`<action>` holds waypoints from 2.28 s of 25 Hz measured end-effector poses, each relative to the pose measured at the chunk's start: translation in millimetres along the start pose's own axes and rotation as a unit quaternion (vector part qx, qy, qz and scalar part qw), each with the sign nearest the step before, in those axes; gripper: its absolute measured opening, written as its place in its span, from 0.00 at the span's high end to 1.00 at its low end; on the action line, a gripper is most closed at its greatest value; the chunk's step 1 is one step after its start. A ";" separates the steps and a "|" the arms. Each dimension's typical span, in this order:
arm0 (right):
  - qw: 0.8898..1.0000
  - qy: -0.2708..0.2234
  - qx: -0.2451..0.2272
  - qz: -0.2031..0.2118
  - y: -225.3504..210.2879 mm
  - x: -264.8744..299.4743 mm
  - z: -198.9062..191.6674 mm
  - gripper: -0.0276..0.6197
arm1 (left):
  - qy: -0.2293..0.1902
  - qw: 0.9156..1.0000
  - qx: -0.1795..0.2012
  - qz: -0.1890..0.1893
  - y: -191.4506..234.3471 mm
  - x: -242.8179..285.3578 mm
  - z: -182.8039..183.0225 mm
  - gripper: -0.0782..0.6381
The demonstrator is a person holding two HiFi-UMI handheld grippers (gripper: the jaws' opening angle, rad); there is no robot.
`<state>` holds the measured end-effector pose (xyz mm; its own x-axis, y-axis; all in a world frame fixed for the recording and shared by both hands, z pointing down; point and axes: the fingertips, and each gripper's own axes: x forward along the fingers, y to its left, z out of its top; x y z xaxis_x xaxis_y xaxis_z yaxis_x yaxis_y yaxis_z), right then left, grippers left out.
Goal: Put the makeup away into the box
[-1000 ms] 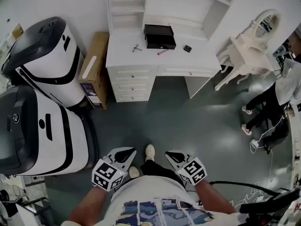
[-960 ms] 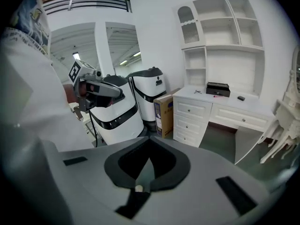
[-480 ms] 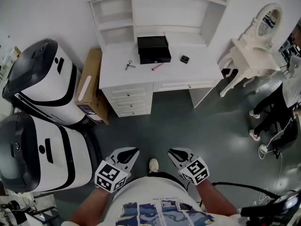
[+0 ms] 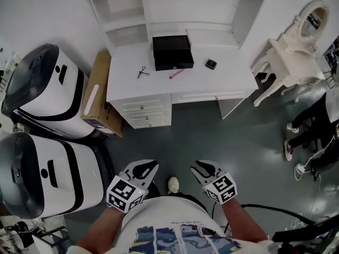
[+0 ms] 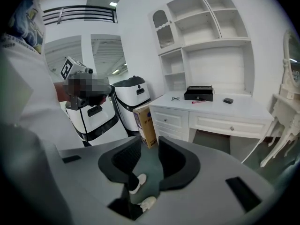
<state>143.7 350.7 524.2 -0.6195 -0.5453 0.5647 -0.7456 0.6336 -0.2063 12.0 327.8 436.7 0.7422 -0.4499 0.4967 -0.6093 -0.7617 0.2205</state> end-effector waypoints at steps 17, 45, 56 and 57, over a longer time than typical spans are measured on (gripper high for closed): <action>0.998 0.025 0.008 -0.061 -82.5 91.6 93.0 0.76 | -0.028 0.994 0.013 -0.101 132.9 73.3 83.2 0.87; 0.991 0.061 -0.008 -0.123 -293.8 174.8 172.9 0.71 | -0.033 0.997 -0.022 -0.063 291.2 122.9 154.1 0.87; 0.989 0.108 -0.032 -0.094 -436.6 196.4 171.9 0.58 | -0.014 1.000 -0.016 -0.018 302.9 201.4 204.9 0.87; 0.989 0.110 -0.031 -0.090 -445.8 198.8 171.4 0.57 | -0.012 1.000 -0.017 -0.015 303.6 207.7 208.7 0.87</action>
<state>310.9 -134.3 591.4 -0.4049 -0.5230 0.7500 -0.8176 0.5743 -0.0408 39.4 -94.1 431.6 0.7667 -0.4385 0.4688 -0.5952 -0.7592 0.2633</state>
